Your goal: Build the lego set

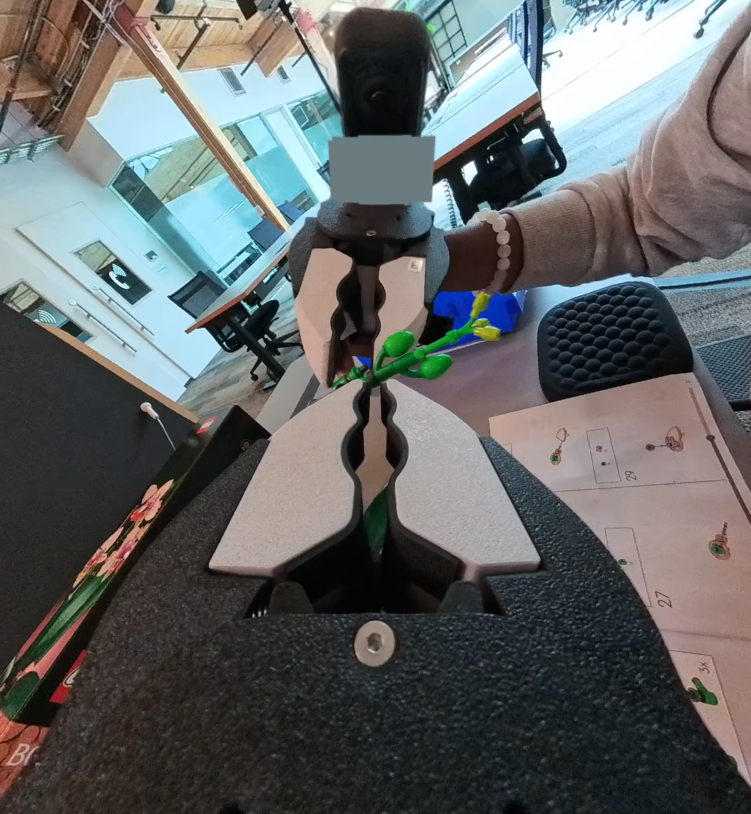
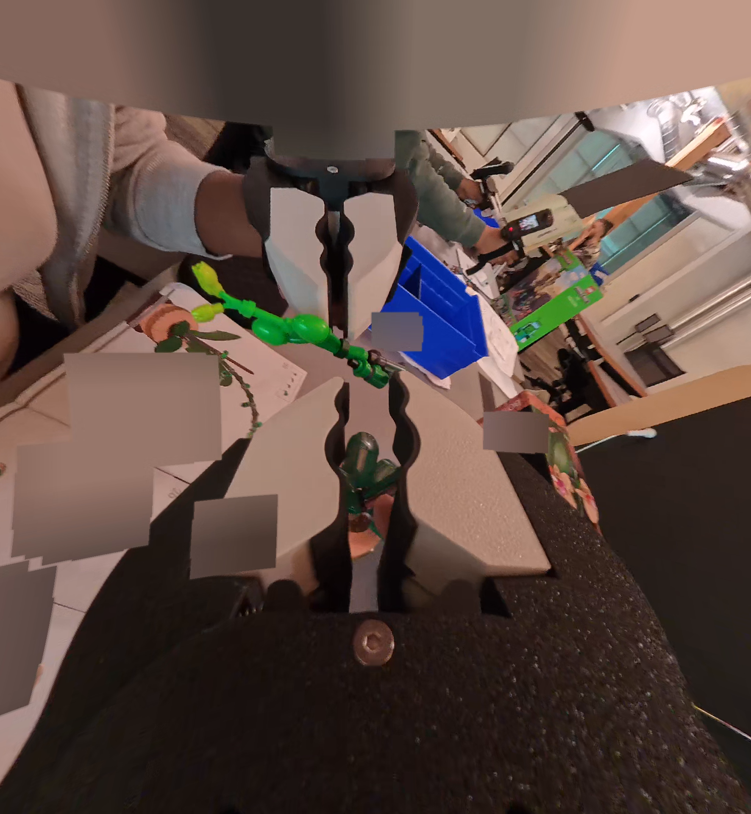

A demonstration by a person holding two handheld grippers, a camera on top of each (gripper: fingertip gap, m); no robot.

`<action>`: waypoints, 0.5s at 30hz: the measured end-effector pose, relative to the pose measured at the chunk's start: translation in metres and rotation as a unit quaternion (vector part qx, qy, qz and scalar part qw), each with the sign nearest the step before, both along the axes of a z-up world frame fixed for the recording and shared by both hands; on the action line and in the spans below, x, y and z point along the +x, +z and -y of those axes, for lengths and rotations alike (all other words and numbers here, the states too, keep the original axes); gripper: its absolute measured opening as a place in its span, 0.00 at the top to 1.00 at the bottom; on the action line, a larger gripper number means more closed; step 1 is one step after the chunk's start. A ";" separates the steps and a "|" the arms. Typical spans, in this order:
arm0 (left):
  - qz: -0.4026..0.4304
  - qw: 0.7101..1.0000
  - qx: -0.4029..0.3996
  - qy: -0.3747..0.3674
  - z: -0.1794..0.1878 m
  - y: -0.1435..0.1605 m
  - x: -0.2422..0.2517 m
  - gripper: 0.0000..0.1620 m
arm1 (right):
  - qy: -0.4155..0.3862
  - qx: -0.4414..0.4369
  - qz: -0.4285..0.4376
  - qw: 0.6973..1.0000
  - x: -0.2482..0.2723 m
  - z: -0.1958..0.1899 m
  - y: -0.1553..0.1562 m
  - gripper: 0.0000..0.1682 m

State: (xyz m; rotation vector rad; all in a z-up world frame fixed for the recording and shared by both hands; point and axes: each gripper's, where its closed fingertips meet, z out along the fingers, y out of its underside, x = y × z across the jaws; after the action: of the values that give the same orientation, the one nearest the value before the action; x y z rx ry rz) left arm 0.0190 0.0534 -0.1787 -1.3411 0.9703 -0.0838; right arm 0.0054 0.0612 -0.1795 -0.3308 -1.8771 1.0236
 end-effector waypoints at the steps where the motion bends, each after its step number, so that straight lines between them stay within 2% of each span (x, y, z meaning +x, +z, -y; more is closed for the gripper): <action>1: 0.000 1.000 0.001 0.001 0.000 0.000 0.000 0.98 | -0.005 0.007 -0.009 1.000 0.000 -0.002 0.000 0.92; 8: 0.007 1.000 0.021 -0.020 0.004 0.007 0.013 0.98 | -0.003 0.047 -0.055 0.997 -0.001 0.001 0.006 0.91; 11: 0.005 0.999 0.020 -0.027 0.004 0.006 0.017 0.98 | 0.000 0.051 -0.044 0.998 -0.003 0.002 0.002 0.94; 15: 0.015 0.999 0.008 -0.036 0.004 0.005 0.018 0.98 | 0.007 0.013 0.003 1.000 -0.001 0.001 0.002 0.96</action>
State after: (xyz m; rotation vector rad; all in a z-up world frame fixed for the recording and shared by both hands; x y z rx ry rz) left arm 0.0368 0.0493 -0.1741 -1.2873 0.9929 -0.1499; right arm 0.0042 0.0602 -0.1778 -0.3077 -1.8991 1.0078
